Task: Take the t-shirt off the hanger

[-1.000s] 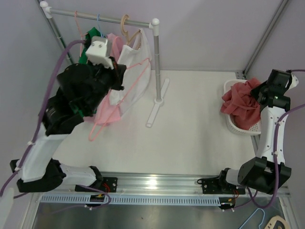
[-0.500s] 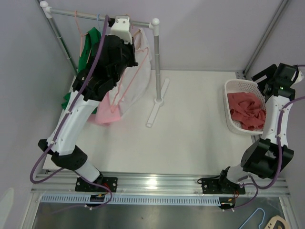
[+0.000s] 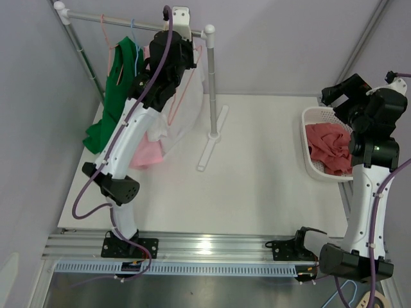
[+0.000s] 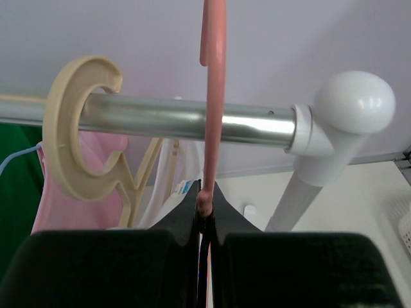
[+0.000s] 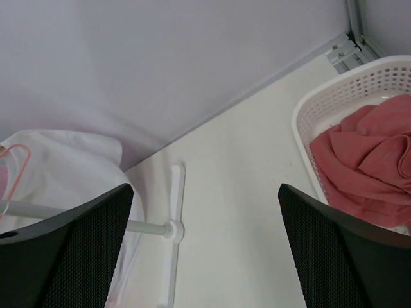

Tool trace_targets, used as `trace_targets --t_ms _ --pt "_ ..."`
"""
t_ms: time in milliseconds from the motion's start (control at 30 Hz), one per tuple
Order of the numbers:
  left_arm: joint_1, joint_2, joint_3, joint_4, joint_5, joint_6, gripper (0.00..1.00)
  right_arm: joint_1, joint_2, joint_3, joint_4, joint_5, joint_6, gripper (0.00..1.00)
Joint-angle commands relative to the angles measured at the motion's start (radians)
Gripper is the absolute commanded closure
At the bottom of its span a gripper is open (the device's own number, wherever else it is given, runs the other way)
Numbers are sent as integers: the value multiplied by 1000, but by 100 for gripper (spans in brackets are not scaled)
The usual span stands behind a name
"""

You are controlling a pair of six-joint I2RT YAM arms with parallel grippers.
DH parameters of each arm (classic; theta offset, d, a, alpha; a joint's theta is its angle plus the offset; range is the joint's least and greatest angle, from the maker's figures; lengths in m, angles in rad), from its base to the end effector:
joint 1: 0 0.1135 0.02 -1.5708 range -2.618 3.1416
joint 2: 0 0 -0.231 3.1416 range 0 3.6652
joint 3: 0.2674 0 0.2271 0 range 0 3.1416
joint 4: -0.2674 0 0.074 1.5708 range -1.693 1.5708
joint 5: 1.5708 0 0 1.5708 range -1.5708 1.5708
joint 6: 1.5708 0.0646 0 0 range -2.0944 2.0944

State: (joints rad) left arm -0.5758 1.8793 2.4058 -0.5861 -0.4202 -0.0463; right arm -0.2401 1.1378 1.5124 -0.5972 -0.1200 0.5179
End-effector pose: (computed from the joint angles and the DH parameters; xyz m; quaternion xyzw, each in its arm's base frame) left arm 0.3348 -0.1860 0.4876 0.0482 0.7245 -0.0607 0.6849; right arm 0.2346 -0.0495 0.4287 0.2538 0.7384 0.1327 0.6106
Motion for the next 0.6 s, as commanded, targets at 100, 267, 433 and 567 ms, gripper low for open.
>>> trace_targets --t_ms 100,267,433,567 --pt "42 49 55 123 63 20 99 28 -24 26 -3 -73 -39 1" --pt "63 80 32 163 153 20 99 45 -47 8 -1 -90 -53 0" --pt "63 101 30 143 235 -3 99 48 -62 -7 -1 -84 -59 1" --pt "63 78 -14 126 265 -24 99 51 -61 -20 7 -102 -56 1"
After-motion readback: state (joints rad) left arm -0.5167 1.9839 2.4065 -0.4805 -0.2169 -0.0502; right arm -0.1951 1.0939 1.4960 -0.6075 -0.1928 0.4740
